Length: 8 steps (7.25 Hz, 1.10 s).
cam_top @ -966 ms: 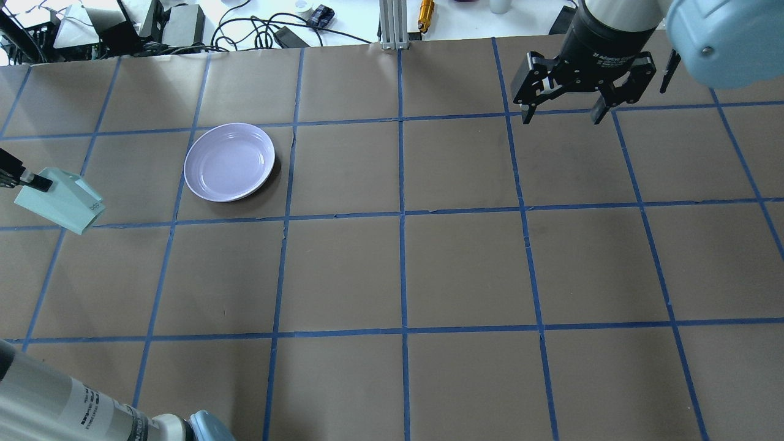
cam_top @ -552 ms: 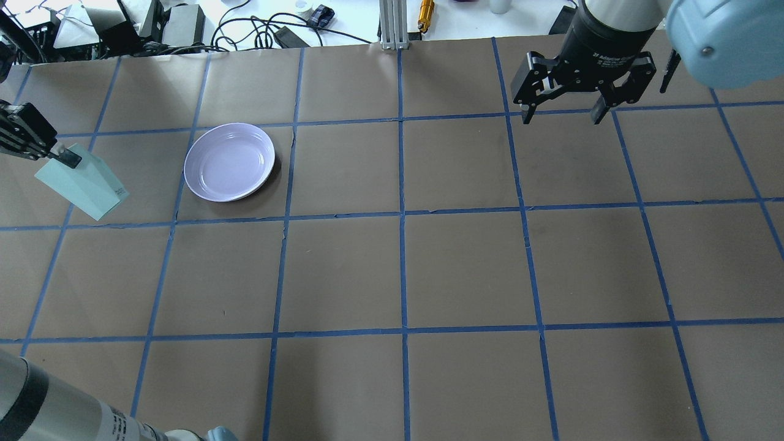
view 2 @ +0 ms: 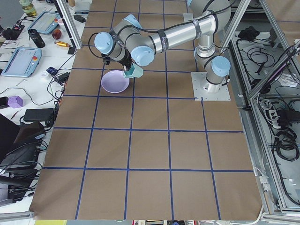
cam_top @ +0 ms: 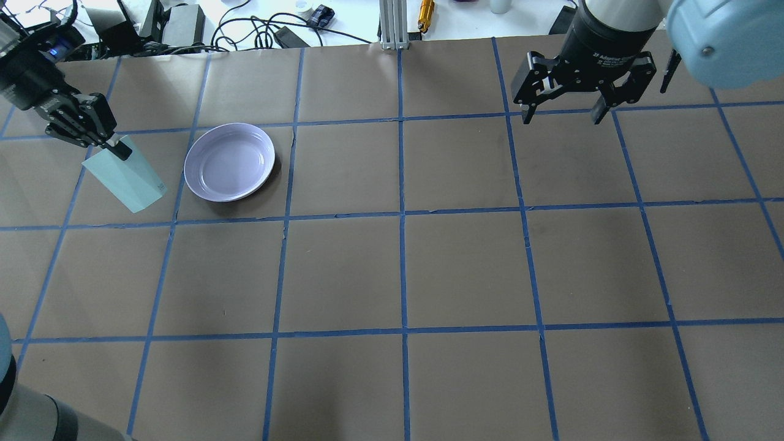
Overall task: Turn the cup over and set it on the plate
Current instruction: 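Carry the upright mug with the left gripper over the white plate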
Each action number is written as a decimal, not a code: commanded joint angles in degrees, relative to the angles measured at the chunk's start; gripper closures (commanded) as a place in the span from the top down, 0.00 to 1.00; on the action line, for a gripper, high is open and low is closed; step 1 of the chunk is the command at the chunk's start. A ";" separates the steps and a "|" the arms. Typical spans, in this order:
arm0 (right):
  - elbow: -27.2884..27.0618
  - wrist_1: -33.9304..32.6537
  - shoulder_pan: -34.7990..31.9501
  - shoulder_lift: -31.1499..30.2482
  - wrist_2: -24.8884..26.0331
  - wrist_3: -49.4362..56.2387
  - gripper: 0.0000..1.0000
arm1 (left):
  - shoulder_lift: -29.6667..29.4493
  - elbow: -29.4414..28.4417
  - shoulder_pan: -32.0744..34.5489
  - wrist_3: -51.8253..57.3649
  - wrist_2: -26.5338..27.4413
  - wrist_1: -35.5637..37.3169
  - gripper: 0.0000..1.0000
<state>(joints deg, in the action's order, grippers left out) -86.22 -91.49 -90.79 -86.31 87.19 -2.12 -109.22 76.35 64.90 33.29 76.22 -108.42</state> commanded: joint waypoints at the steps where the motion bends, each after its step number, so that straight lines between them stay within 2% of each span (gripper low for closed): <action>1: 0.00 0.00 0.00 0.00 0.00 0.01 1.00 | 2.95 8.43 4.95 -4.98 5.67 15.97 0.00; 2: 0.00 0.00 0.00 0.00 0.00 0.01 1.00 | 1.66 9.42 8.02 -5.86 7.87 23.53 0.00; 5: 0.00 0.00 0.00 0.00 0.00 0.01 1.00 | -1.42 10.39 14.62 -5.43 8.24 38.40 0.00; 8: 0.00 0.00 0.00 0.00 0.00 0.01 1.00 | -4.41 13.47 15.61 -2.20 10.18 49.85 0.00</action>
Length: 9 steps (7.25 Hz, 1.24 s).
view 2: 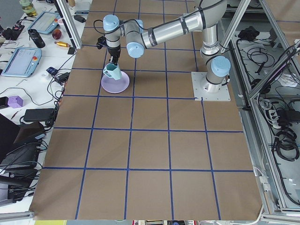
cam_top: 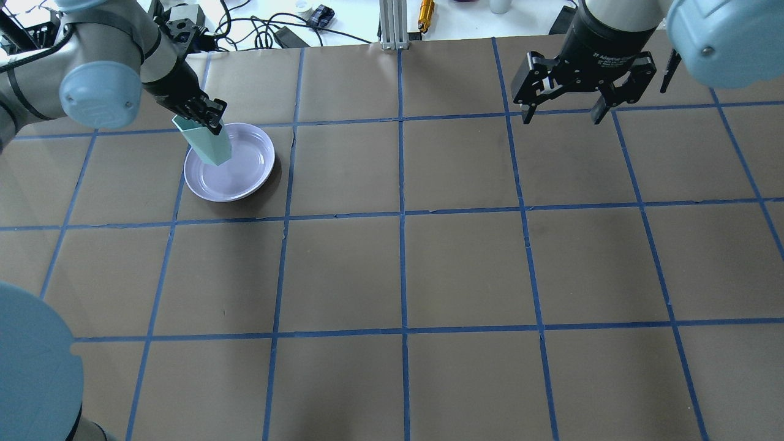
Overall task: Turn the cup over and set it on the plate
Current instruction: 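Carry the upright mug with the left gripper over the white plate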
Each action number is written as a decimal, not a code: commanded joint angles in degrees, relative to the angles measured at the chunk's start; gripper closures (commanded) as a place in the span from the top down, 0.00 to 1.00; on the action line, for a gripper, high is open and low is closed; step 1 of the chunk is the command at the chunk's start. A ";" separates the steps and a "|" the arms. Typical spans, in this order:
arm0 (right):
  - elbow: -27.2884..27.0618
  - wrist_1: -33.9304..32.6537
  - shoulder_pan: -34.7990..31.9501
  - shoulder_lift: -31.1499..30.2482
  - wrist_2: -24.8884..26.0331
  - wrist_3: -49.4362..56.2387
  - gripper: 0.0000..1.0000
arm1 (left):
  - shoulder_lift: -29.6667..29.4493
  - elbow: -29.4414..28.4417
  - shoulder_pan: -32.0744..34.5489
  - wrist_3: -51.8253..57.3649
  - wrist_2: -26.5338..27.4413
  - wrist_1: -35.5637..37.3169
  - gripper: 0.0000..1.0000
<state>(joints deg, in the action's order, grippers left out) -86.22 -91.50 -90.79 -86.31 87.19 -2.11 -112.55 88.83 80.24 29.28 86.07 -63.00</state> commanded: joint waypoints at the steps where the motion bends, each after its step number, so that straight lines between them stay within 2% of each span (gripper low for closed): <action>1: 0.00 0.00 0.00 0.00 0.00 0.00 1.00 | -1.44 1.51 0.35 2.18 0.24 4.64 0.00; 4: 0.00 0.00 0.00 0.00 0.00 0.00 1.00 | -1.62 3.97 0.27 9.10 0.33 4.64 0.00; 6: 0.00 0.00 0.00 0.00 0.00 0.00 1.00 | -1.88 5.56 0.09 9.30 0.24 7.70 0.00; 7: 0.00 -0.09 0.00 0.00 0.00 0.00 1.00 | -1.97 6.26 -0.17 9.21 0.33 8.16 0.15; 8: 0.00 0.00 0.00 0.00 0.00 0.00 1.00 | -1.97 6.70 -0.52 8.78 -0.19 8.33 0.99; 9: 0.00 0.00 0.00 0.00 0.00 0.00 1.00 | -1.71 6.97 -0.44 8.69 -0.37 8.34 1.00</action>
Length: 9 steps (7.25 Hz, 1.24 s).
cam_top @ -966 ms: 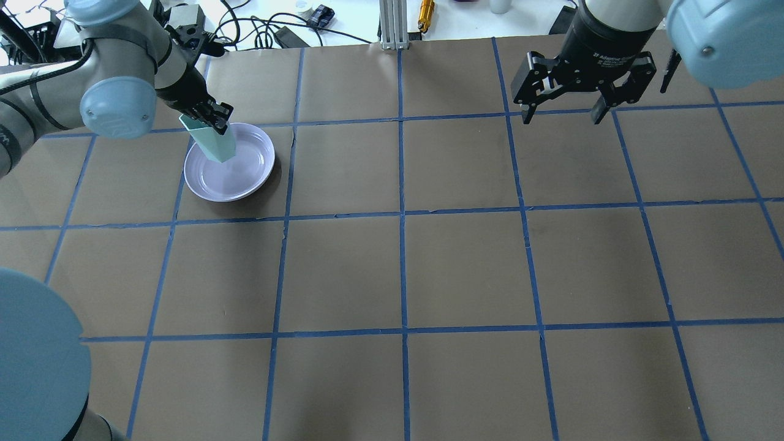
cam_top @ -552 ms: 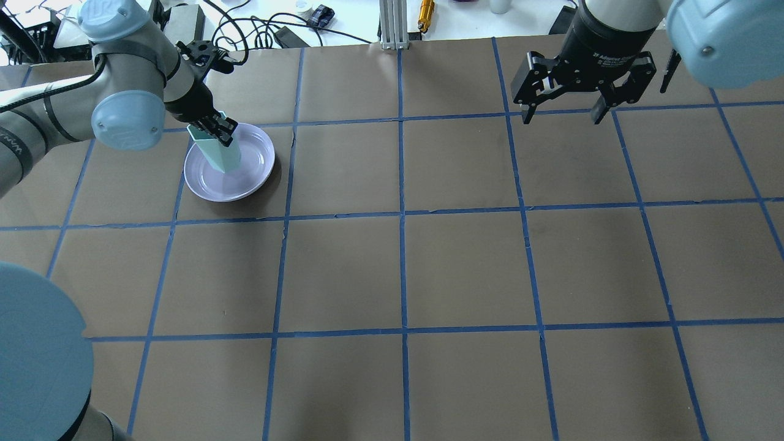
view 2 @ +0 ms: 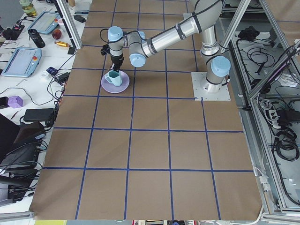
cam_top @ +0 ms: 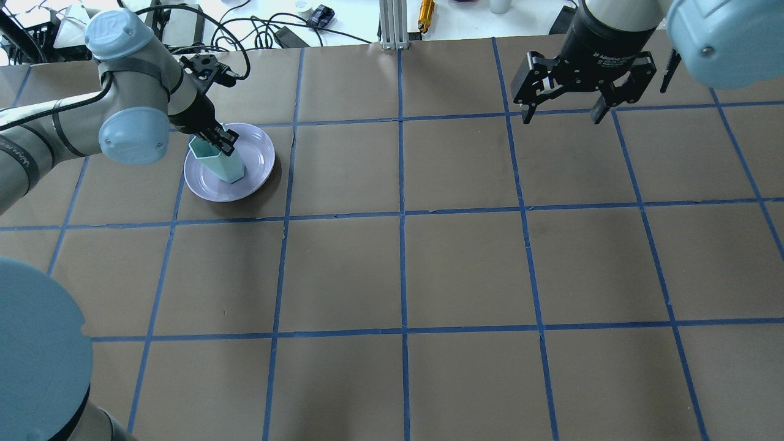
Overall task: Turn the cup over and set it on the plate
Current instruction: 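Lower the mug onto the plate and open the left gripper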
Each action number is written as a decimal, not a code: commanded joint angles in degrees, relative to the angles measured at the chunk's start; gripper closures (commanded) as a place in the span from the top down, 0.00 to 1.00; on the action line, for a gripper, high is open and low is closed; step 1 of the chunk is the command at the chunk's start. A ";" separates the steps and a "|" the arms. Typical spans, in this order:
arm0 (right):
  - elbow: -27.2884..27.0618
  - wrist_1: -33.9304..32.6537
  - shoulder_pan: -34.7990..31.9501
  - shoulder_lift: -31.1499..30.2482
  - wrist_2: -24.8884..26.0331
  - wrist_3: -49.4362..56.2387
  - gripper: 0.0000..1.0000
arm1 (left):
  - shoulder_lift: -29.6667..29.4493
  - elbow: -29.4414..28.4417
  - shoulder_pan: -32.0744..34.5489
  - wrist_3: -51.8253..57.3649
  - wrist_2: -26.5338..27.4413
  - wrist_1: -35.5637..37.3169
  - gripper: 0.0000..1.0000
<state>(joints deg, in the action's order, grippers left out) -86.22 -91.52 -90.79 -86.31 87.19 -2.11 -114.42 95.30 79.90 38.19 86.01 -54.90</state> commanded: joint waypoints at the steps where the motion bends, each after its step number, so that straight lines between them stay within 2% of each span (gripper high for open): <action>1: 0.00 0.02 0.00 0.00 0.00 0.00 1.00 | 1.91 0.67 0.08 -0.57 -0.05 -0.90 1.00; 2: 0.00 0.02 0.00 0.00 0.00 0.00 1.00 | 3.93 0.85 0.17 -1.00 0.04 -3.53 1.00; 4: 0.00 0.02 0.00 0.00 0.00 0.00 1.00 | 10.59 0.15 0.35 -4.77 0.65 -13.69 1.00; 5: 0.00 0.02 0.00 0.00 0.00 0.00 1.00 | 13.24 0.06 1.30 -10.62 1.35 -16.10 1.00; 7: 0.00 0.02 0.00 0.00 0.00 0.00 1.00 | 17.29 -2.47 4.72 -19.25 1.35 -23.37 1.00; 9: 0.00 0.02 0.00 0.00 0.00 0.00 1.00 | 20.98 -7.56 7.28 -24.47 1.44 -35.65 1.00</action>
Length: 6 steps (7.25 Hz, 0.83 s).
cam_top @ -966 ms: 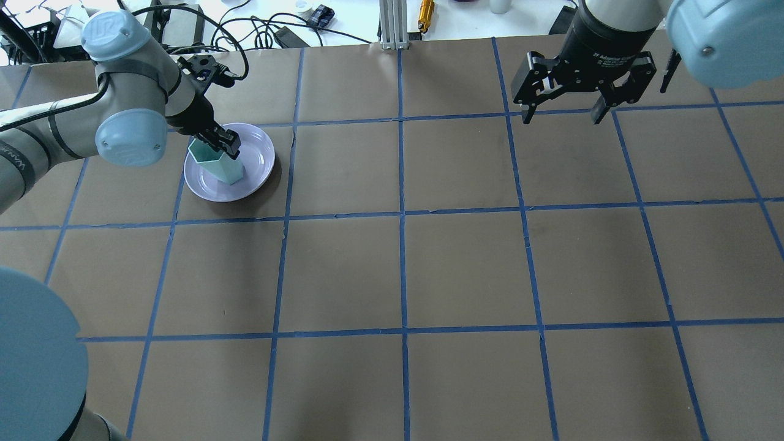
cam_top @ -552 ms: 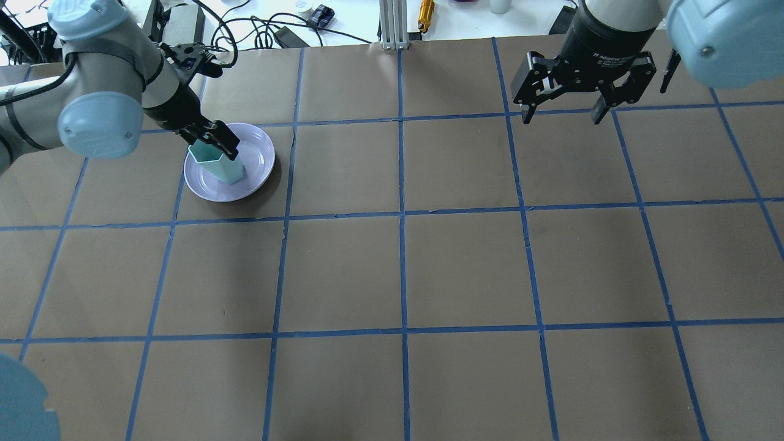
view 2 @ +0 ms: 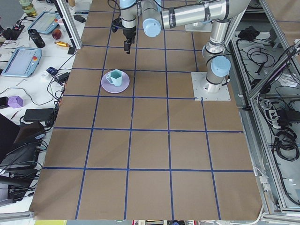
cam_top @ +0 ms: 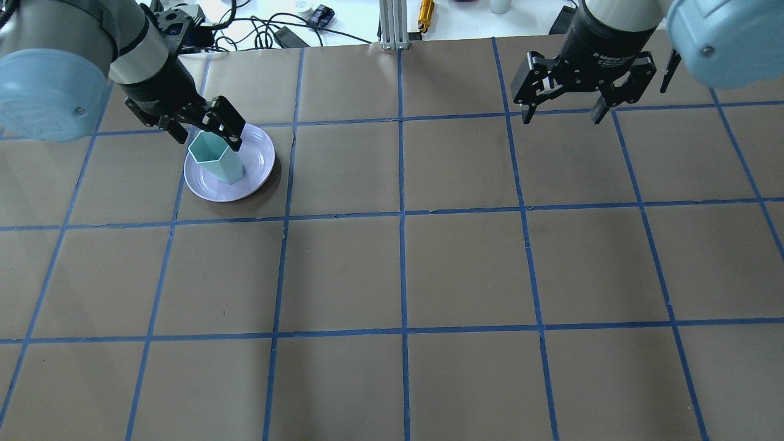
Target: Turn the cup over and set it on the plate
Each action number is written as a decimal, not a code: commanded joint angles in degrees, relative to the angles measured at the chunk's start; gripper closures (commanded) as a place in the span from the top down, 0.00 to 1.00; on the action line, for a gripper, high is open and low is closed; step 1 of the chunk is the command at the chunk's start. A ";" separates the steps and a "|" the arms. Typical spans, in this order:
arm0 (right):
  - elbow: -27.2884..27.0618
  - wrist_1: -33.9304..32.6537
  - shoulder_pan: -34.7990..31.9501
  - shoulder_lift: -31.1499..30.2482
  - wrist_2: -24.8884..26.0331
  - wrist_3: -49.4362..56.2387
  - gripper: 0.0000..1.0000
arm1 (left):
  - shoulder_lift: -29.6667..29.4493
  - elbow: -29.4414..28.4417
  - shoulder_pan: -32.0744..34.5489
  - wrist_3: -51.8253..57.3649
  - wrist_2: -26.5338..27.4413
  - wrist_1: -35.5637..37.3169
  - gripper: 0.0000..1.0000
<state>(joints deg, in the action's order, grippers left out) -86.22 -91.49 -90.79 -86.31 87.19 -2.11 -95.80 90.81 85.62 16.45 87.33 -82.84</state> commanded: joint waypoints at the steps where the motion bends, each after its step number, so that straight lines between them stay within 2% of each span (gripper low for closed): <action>1: 0.00 0.00 0.00 0.00 0.00 0.00 1.00 | 3.68 -4.57 2.52 -5.26 0.47 -11.34 1.00; 3: 0.00 0.00 0.00 0.00 0.00 0.00 1.00 | 6.31 -3.37 3.41 -6.25 0.91 -11.64 1.00; 5: 0.00 0.00 0.00 0.00 0.00 0.00 1.00 | 5.98 -3.36 6.11 -14.82 3.36 -11.47 1.00; 6: 0.00 0.00 0.00 0.00 0.00 0.00 1.00 | 6.15 -2.84 7.53 -14.95 4.33 -11.03 1.00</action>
<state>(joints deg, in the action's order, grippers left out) -86.22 -91.49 -90.79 -86.31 87.19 -2.11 -89.69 87.58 91.31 3.46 90.31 -94.25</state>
